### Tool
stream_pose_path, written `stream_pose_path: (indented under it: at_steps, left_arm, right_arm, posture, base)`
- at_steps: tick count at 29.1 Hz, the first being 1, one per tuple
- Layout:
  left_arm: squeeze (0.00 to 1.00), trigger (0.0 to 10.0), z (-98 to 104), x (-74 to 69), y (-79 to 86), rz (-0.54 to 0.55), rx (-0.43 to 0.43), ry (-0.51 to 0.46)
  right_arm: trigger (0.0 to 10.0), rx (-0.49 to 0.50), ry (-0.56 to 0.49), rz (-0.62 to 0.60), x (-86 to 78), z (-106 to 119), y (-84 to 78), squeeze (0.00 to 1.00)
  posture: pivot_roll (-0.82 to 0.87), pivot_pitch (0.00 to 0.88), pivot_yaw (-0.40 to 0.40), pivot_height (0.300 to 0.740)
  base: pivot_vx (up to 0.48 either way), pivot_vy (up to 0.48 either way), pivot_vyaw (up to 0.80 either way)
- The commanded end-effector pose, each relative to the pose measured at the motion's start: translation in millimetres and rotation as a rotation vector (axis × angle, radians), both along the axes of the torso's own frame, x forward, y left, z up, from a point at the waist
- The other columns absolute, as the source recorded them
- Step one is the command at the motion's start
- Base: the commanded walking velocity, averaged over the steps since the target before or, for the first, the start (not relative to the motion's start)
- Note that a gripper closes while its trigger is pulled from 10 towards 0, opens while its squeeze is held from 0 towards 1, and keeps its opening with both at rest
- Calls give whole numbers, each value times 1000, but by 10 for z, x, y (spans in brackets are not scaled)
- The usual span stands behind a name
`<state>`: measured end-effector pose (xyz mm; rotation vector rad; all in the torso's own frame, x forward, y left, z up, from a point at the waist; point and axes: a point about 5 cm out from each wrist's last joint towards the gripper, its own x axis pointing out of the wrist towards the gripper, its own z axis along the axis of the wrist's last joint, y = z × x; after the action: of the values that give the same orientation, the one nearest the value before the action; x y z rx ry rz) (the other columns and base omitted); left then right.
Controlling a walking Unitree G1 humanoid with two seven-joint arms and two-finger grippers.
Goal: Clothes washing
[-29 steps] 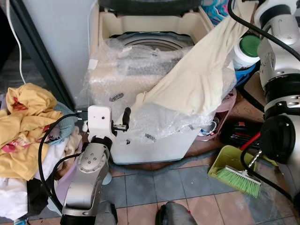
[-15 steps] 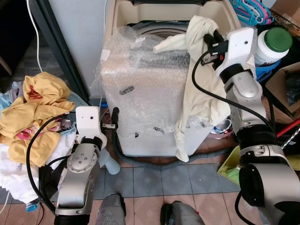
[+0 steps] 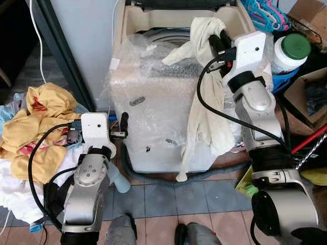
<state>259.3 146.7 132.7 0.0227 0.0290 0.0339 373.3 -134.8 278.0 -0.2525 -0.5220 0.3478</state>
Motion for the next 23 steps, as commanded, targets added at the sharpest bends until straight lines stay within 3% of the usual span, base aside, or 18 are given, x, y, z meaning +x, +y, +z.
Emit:
stream_pose_path:
  at_steps: [1, 6, 14, 15, 16, 18, 19, 21, 23]
  left_arm:
    - [0, 10000, -33, -64, 122, 72, 9, 24]
    - [0, 10000, -104, -179, 200, 136, -13, 54]
    - [0, 10000, -110, -192, 178, 118, -10, 67]
    - [0, 10000, -111, -185, 164, 108, -10, 69]
    - [0, 10000, -111, -185, 164, 108, -10, 69]
    - [0, 10000, -111, -175, 128, 85, -14, 71]
    - [0, 10000, -111, -175, 128, 85, -14, 71]
    - [0, 10000, -111, -171, 107, 76, -25, 70]
    - [0, 10000, -112, -174, 106, 76, -26, 71]
  right_arm:
    - [10000, -27, -51, 23, 24, 166, 39, 0]
    - [10000, -27, -76, 13, 118, 355, 50, 0]
    - [10000, -56, -120, -77, 233, 564, -26, 0]
    - [10000, -64, -109, -168, 288, 629, -128, 0]
    - [10000, -64, -109, -168, 288, 629, -128, 0]
    - [10000, 19, -16, -354, 396, 744, -434, 0]
    - [10000, 19, -16, -354, 396, 744, -434, 0]
    - [10000, 126, 53, -411, 423, 795, -615, 0]
    - [10000, 121, 55, -428, 422, 817, -654, 0]
  posture:
    - [51, 100, -16, 740]
    - [81, 103, -36, 740]
    - [79, 106, -26, 740]
    - [79, 107, -26, 740]
    - [79, 107, -26, 740]
    - [70, 110, -25, 740]
    - [70, 110, -25, 740]
    - [71, 110, -29, 740]
    - [71, 110, -30, 740]
  base:
    - [0, 0, 738]
    - [289, 0, 719]
    - [238, 0, 678]
    - [0, 0, 513]
    - [0, 0, 513]
    - [0, 0, 0]
    - [0, 0, 0]
    - [0, 0, 0]
    - [0, 0, 0]
